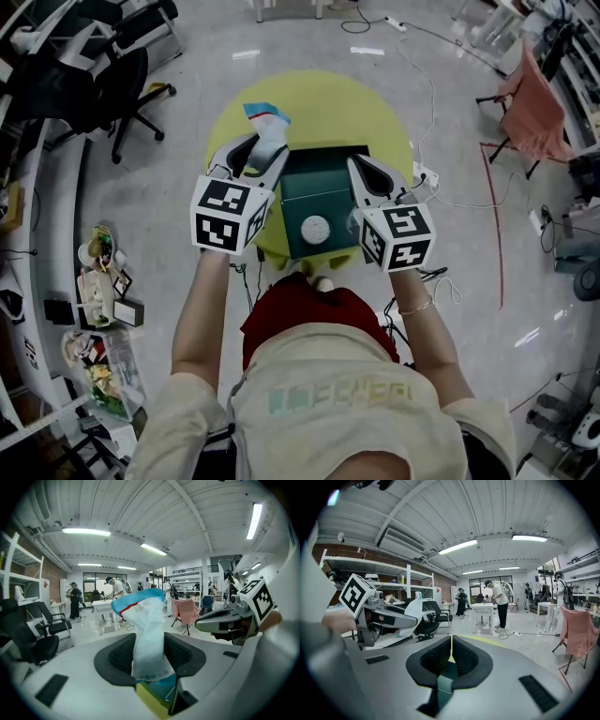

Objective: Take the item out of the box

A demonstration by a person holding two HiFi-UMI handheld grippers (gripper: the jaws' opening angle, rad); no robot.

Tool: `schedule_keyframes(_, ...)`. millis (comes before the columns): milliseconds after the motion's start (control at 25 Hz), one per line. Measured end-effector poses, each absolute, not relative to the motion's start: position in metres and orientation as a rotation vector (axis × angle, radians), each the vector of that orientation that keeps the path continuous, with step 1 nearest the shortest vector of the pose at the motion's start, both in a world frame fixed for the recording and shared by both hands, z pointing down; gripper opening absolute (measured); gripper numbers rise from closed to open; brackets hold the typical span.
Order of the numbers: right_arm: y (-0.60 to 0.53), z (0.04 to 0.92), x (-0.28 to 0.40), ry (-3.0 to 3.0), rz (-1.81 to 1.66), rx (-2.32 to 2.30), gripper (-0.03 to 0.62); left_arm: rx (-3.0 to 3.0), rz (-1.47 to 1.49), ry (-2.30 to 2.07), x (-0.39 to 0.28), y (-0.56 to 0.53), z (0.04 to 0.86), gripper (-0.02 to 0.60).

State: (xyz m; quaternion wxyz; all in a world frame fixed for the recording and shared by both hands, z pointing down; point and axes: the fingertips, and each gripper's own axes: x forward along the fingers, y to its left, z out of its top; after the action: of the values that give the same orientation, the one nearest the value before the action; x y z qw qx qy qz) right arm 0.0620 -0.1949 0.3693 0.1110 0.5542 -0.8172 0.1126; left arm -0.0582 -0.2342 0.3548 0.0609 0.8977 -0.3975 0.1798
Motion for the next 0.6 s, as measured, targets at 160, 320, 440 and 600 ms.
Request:
schedule_keyframes(160,-0.196,0.368,0.056,-2.410,0.323,1.613,0.037,2.672,0.502,-1.245,-0.071,-0.232,0.355,0.199)
schedule_keyframes(320,-0.194,0.364,0.050,-2.423,0.311,1.605,0.037,2.636,0.455,-1.288,-0.085,-0.226,0.350,0.199)
schedule_keyframes(440,-0.193,0.362,0.048,-2.433,0.307,1.598,0.037,2.612,0.436,-1.306,-0.094,-0.223,0.350,0.199)
schedule_keyframes(600,-0.190,0.359,0.041,-2.445,0.299,1.591,0.037,2.577,0.396,-1.332,-0.107,-0.216,0.350,0.199)
